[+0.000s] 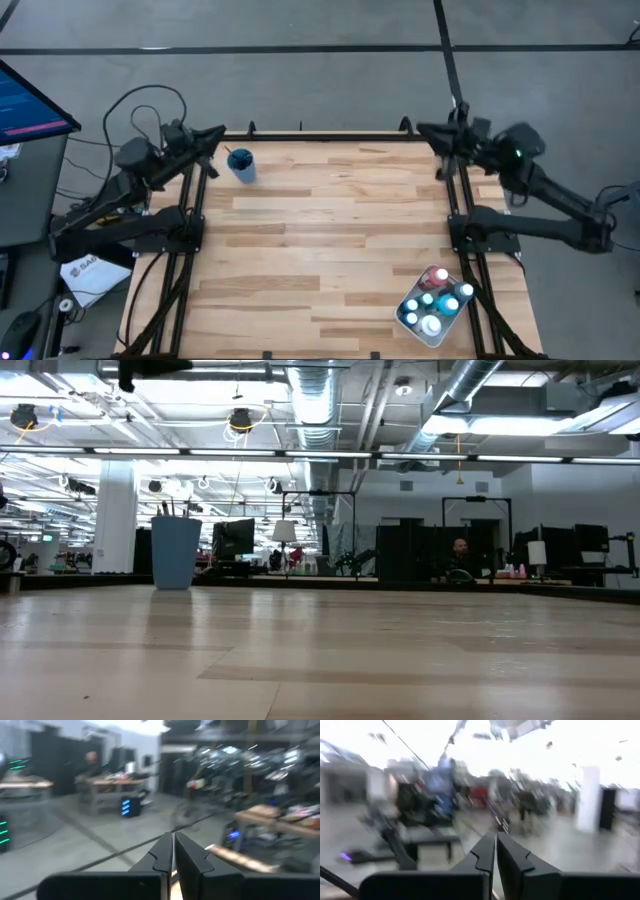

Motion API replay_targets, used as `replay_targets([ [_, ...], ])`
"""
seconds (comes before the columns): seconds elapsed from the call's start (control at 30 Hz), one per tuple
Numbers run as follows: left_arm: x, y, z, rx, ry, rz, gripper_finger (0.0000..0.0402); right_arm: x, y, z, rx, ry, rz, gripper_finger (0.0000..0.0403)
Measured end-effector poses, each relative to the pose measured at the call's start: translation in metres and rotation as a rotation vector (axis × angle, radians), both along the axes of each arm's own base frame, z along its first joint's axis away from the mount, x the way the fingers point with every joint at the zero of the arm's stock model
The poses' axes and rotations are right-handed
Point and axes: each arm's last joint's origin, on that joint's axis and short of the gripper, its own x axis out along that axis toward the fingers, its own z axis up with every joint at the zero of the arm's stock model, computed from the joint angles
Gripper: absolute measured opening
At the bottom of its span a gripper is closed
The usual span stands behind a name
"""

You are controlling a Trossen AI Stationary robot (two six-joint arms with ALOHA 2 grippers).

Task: Pick & Place Paint Supplies
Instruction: Return to Home Position

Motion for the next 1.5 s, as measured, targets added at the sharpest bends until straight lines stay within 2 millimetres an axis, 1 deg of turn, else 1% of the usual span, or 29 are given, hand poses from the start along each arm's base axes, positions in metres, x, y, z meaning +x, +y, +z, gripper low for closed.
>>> replay_targets([
  [0.07, -0.003, -0.004, 0.003, 0.008, -0.038, -0.058, 0.0005, -0.008, 0.004, -0.015, -0.005, -0.090, 0.042, 0.0011],
  [0.17, -0.008, -0.007, 0.005, 0.015, -0.063, -0.100, 0.0001, -0.019, 0.009, -0.040, 0.021, -0.169, 0.071, 0.0002],
  [0.27, -0.009, -0.008, 0.005, 0.014, -0.060, -0.101, 0.0000, -0.025, 0.011, -0.065, 0.080, -0.192, 0.083, 0.0002],
  [0.37, -0.011, -0.009, -0.001, -0.014, -0.016, -0.091, 0.0000, -0.032, 0.013, -0.083, 0.109, -0.231, 0.093, 0.0002],
  [0.43, -0.012, -0.009, -0.005, -0.019, -0.011, -0.092, 0.0000, -0.037, 0.016, -0.089, 0.122, -0.269, 0.096, 0.0001],
  [0.53, -0.013, -0.010, -0.017, -0.031, 0.001, -0.087, 0.0000, -0.042, 0.018, -0.099, 0.143, -0.289, 0.107, 0.0001],
  [0.7, -0.014, -0.010, -0.048, -0.107, -0.012, -0.069, 0.0000, -0.048, 0.022, -0.115, 0.153, -0.306, 0.115, 0.0000],
  [0.87, -0.017, -0.011, -0.069, -0.132, -0.042, -0.072, 0.0000, -0.052, 0.024, -0.126, 0.149, -0.314, 0.111, 0.0000],
  [1.0, -0.022, -0.013, -0.080, -0.138, -0.074, -0.066, 0.0000, -0.052, 0.023, -0.137, 0.162, -0.308, 0.113, 0.0000],
  [1.13, -0.024, -0.014, -0.096, -0.172, -0.098, -0.064, 0.0000, -0.049, 0.023, -0.148, 0.215, -0.302, 0.129, 0.0000],
  [1.23, -0.023, -0.014, -0.107, -0.195, -0.096, -0.065, 0.0000, -0.046, 0.021, -0.160, 0.262, -0.279, 0.133, 0.0000],
  [1.33, -0.021, -0.014, -0.115, -0.213, -0.093, -0.073, 0.0000, -0.043, 0.019, -0.169, 0.300, -0.270, 0.139, 0.0000],
  [1.5, -0.017, -0.013, -0.127, -0.227, -0.074, -0.079, 0.0000, -0.042, 0.019, -0.183, 0.286, -0.331, 0.162, 0.0000],
])
